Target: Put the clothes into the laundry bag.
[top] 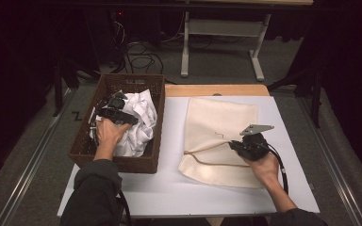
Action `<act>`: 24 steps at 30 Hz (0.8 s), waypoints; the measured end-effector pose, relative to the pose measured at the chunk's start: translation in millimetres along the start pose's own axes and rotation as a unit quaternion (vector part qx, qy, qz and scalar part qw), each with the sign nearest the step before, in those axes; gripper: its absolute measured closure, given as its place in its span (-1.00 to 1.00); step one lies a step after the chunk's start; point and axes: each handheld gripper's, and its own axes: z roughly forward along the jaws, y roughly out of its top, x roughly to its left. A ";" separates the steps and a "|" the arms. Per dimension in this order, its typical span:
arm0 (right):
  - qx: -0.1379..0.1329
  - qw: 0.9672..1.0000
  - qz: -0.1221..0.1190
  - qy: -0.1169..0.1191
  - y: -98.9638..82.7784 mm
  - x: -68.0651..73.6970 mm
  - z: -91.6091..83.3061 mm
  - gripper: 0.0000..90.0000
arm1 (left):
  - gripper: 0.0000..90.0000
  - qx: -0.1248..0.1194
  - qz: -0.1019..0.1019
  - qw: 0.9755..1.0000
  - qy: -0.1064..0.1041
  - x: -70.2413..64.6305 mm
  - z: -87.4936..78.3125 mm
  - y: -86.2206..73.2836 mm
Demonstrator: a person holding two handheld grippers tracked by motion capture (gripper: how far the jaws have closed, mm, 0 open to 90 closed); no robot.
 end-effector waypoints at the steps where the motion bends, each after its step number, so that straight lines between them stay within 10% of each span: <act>1: -0.001 1.000 -0.001 0.001 0.1 0.3 0.3 0.92 | -1.00 0.001 -0.004 1.000 -0.006 0.6 1.8 -0.8; 24: -0.005 1.000 -0.001 0.003 -0.5 0.1 0.2 0.92 | -1.00 -0.002 -0.034 0.999 -0.024 1.5 12.5 -8.8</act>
